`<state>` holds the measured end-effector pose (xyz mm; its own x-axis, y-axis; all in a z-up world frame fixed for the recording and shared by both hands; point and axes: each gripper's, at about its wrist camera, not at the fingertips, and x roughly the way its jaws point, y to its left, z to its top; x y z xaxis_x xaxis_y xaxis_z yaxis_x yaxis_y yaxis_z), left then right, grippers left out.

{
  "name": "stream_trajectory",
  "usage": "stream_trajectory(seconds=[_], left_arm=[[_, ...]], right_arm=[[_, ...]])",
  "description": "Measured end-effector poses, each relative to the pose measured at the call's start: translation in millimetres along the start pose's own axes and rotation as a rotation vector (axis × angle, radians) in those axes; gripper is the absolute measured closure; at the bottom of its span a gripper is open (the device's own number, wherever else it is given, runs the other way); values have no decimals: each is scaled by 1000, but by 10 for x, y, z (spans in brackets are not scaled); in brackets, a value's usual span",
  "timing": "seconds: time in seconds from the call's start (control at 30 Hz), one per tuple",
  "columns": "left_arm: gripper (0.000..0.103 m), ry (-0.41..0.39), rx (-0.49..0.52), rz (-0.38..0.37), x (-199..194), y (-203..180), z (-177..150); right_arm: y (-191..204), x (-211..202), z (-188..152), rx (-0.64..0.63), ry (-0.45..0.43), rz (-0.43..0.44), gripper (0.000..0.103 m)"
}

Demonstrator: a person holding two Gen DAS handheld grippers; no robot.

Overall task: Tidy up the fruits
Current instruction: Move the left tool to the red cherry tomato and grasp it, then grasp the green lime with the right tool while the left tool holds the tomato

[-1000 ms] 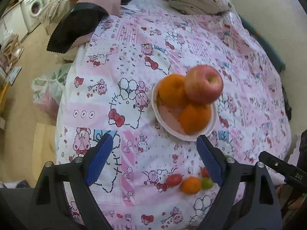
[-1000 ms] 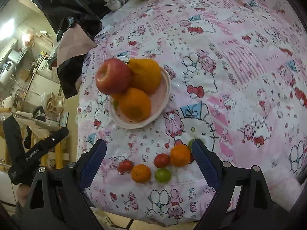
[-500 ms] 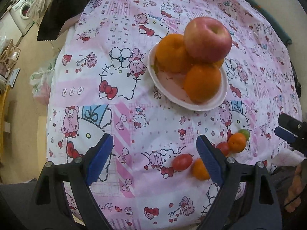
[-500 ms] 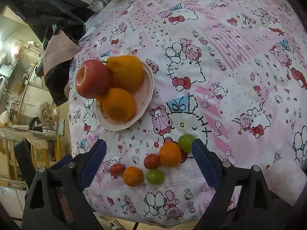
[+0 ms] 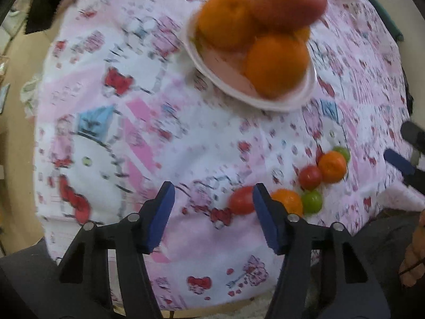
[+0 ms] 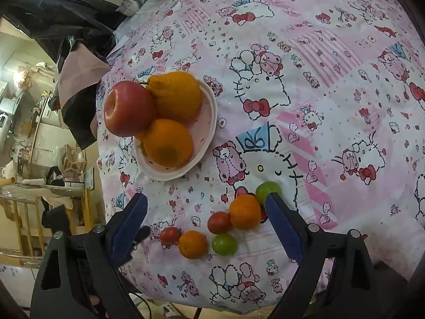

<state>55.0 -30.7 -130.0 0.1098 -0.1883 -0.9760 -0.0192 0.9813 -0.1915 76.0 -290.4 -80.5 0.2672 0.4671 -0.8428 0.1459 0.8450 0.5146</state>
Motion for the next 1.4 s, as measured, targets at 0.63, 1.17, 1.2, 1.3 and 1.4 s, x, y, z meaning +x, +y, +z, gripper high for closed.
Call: stream_trajectory(seconds=[0.63,1.17,1.2,1.3,1.4], left_arm=[[70,84,-10,-78,371,-213,-18],[74,44,-7,-71,198,-154,3],[74,28,-6,-64,151,-149,7],[74,-46,6,-20,-54,-138,12],[74,-102,5,29,-204,-108,27]], right_arm=[[-146,-28,1,25,-2,-37,10],[-175,-36,3,28,-8,-60,10],[-174,-37,3,26,-7,-61,10],[-176,-40,-4,26,-8,-64,10],[-197,-54,-2,35,-12,-66,10]])
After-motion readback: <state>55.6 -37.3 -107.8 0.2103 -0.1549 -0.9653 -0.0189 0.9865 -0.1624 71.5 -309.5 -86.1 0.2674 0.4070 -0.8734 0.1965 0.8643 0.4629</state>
